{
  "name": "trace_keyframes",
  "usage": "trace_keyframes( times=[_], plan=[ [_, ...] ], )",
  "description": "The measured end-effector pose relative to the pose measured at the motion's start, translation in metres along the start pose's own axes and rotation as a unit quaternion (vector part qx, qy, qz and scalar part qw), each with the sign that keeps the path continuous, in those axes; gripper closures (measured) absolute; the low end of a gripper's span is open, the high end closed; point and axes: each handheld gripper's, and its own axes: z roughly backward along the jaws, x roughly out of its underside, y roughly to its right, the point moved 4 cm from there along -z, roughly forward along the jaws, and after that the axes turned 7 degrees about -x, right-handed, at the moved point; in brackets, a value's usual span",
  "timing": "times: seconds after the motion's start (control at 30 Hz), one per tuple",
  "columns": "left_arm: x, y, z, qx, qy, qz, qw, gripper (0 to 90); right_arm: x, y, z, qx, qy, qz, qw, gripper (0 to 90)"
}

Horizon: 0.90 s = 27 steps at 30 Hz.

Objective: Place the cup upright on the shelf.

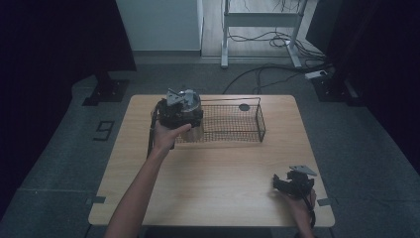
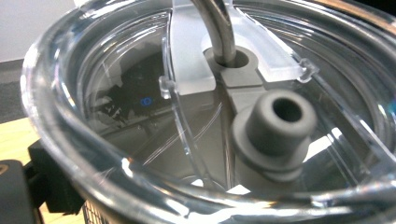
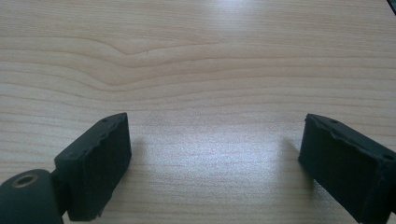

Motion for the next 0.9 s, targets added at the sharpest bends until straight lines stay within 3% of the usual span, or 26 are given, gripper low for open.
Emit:
trace_keyframes(
  times=[0.63, 0.9],
  plan=[
    [-0.017, 0.007, -0.015, -0.003, -0.003, -0.011, 0.9999, 3.7, 0.000, 0.000, 0.000, 0.001, 0.001, -0.001, 1.0000, 9.7],
    [-0.024, 0.006, -0.027, -0.004, -0.005, -0.007, 1.0000, 3.7, 0.000, 0.000, 0.000, 0.001, 0.001, -0.001, 1.0000, 10.1]
  ],
)
